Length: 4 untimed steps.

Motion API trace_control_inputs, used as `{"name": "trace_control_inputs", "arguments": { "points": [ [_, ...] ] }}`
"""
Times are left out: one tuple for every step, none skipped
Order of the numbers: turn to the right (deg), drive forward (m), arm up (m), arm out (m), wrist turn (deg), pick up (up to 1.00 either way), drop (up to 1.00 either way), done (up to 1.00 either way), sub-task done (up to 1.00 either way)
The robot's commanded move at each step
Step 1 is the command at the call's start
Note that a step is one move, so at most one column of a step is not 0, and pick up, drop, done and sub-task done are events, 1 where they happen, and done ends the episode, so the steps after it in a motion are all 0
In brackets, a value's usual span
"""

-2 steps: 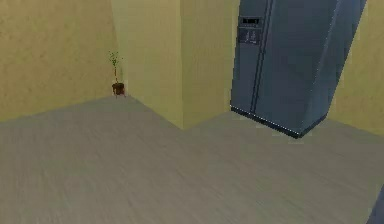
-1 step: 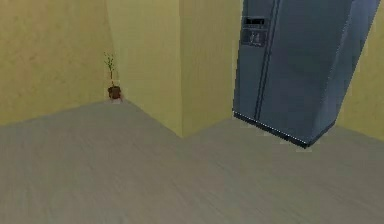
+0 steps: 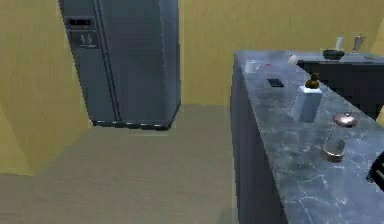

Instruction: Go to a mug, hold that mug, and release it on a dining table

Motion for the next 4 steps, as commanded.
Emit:
{"name": "trace_control_inputs", "arguments": {
  "points": [
    [0.0, 1.0, 0.0, 0.0, 0.0, 0.0, 0.0, 0.0, 0.0],
    [3.0, 0.0, 0.0, 0.0, 0.0, 0.0, 0.0, 0.0, 0.0],
    [0.0, 0.7, 0.0, 0.0, 0.0, 0.0, 0.0, 0.0, 0.0],
    [-21.0, 0.0, 0.0, 0.0, 0.0, 0.0, 0.0, 0.0, 0.0]
  ]
}}
